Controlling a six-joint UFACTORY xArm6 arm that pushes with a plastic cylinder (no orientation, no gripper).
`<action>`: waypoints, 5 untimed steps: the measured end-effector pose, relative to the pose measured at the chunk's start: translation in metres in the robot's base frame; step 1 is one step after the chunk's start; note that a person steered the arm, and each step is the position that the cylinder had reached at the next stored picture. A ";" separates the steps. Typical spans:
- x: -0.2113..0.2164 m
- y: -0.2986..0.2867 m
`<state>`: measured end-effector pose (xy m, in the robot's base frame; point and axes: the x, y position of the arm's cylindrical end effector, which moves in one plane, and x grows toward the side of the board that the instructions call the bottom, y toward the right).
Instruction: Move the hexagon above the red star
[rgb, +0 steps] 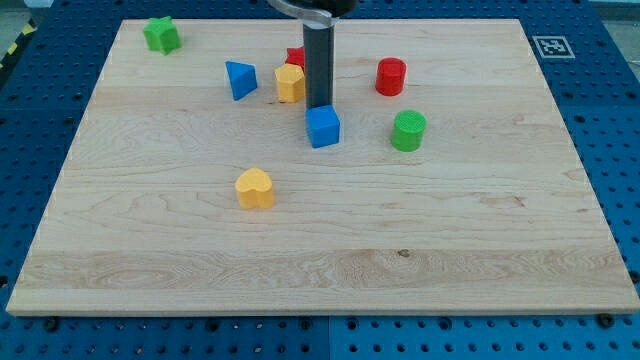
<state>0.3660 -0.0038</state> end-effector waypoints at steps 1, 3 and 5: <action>-0.017 -0.003; -0.023 -0.034; -0.021 -0.065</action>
<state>0.3447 -0.0687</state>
